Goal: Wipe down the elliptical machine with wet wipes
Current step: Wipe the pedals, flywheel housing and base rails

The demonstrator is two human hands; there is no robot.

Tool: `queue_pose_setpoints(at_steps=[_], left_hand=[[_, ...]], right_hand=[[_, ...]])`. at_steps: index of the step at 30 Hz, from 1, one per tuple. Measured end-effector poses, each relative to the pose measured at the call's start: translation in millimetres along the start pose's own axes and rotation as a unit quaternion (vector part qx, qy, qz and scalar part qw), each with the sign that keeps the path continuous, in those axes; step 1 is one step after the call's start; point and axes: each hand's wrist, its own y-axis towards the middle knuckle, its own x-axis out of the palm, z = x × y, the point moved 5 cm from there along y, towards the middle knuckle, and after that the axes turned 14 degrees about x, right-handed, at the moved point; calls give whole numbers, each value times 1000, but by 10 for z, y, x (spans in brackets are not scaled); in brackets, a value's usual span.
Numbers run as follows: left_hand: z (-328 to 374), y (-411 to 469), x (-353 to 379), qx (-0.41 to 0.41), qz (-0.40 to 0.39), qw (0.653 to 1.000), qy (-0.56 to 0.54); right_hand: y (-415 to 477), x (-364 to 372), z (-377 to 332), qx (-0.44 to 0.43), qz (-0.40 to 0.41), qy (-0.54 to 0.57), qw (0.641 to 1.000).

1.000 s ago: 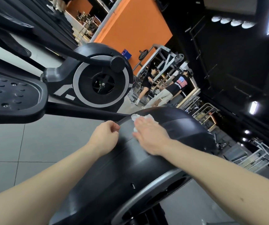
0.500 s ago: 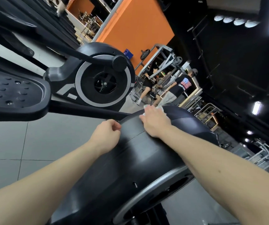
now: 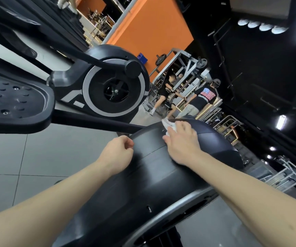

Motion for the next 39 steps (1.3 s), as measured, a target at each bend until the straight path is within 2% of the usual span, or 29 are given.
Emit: queue_pose_setpoints(at_steps=[2, 5, 10, 16, 22, 26, 27, 29, 31, 32, 34, 37, 39], left_hand=[[-9, 27, 34, -1, 0, 1000, -9], [-51, 64, 100, 2, 3, 1000, -16], [-64, 110, 154, -2, 13, 1000, -26], [-5, 144, 82, 7, 23, 999, -29], [-58, 166, 21, -4, 33, 999, -31], [-87, 167, 35, -6, 27, 999, -28], [-84, 163, 29, -8, 29, 999, -31], [-82, 166, 7, -7, 29, 999, -33], [-85, 154, -16, -11, 25, 999, -31], [-80, 157, -33, -10, 25, 999, -32], [-78, 157, -77, -13, 31, 999, -34], [-79, 161, -151, -15, 55, 998, -30], [-60, 148, -151, -16, 51, 998, -28]], right_hand=[[-163, 0, -10, -43, -1, 44, 998], [-224, 63, -18, -95, -3, 44, 995], [261, 175, -154, -80, -10, 27, 996], [-11, 185, 17, -133, -31, 57, 989], [294, 147, -324, -105, -30, 64, 992], [-373, 91, -271, -209, -26, 63, 975], [-373, 53, -208, -205, -32, 60, 976], [-47, -36, -65, -124, -21, 68, 990], [321, -74, 53, -50, -24, 34, 998], [366, -80, 31, -46, -11, 10, 999], [193, 37, -243, -73, -10, 0, 997], [-383, 179, -680, -173, -49, 33, 983], [-354, 1, -574, -208, -7, 15, 978]])
